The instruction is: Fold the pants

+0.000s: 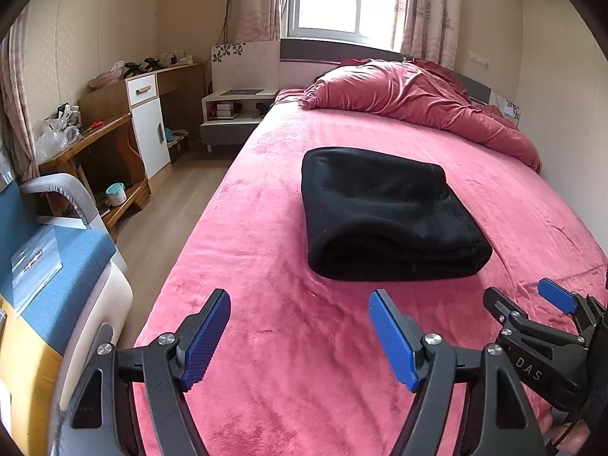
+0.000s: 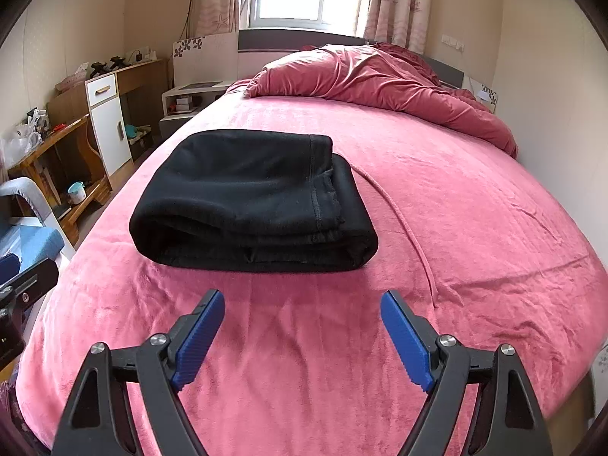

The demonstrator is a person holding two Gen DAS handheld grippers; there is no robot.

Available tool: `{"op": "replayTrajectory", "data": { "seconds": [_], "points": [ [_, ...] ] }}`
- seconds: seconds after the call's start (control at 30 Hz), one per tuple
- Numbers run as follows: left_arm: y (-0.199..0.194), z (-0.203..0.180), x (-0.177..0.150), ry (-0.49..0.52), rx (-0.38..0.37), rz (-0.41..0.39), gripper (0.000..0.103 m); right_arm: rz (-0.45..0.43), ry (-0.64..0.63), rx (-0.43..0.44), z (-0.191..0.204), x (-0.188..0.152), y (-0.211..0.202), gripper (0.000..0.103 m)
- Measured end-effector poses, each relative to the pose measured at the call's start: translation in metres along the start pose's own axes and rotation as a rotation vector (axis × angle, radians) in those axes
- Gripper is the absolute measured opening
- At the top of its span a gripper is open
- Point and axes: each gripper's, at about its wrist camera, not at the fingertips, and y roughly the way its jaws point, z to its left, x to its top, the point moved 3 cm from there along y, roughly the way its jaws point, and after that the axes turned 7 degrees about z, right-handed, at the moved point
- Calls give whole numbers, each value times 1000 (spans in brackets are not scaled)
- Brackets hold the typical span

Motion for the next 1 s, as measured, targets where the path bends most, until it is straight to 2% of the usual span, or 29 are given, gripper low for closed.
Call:
{"op": "replayTrajectory", "data": {
  "seconds": [1.0],
  "points": [
    [1, 3, -1, 5, 4, 10, 77, 13, -17, -5, -2, -4, 4, 85]
  ]
}}
